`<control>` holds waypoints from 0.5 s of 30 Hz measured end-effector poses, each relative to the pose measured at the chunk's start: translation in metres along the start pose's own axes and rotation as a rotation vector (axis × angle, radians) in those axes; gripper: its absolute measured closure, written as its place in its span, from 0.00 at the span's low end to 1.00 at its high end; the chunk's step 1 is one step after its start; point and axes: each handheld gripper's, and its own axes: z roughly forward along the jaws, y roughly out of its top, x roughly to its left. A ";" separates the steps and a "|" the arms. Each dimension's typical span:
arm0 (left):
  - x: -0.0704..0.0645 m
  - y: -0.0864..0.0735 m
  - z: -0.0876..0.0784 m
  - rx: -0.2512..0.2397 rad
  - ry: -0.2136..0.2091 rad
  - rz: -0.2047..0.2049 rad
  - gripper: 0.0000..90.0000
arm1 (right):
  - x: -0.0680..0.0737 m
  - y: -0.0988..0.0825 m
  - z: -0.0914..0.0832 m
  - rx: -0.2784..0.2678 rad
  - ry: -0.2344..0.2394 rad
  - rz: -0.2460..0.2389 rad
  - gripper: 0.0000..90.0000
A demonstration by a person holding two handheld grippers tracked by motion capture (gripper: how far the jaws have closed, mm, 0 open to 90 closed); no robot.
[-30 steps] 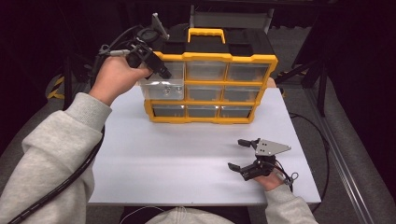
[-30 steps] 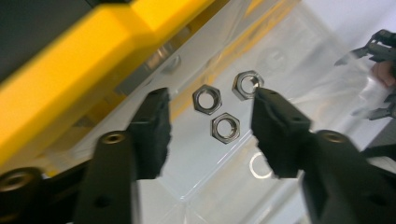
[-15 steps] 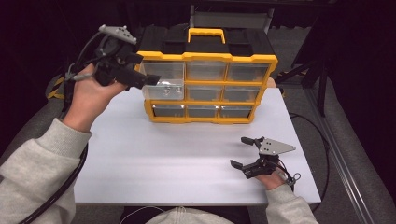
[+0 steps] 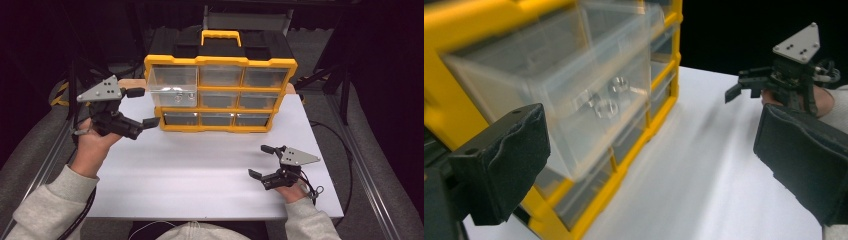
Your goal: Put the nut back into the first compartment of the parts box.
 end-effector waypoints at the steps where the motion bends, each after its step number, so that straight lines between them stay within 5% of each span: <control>1: 0.000 -0.008 0.000 -0.012 0.003 -0.002 0.02 | 0.000 0.000 0.000 -0.002 -0.001 0.003 0.04; 5: -0.003 -0.039 0.002 -0.056 -0.007 -0.025 0.02 | -0.001 0.000 -0.001 -0.008 -0.011 0.005 0.04; 15: -0.012 -0.101 0.015 -0.071 -0.027 -0.094 0.02 | -0.002 0.001 -0.006 -0.050 -0.042 0.022 0.03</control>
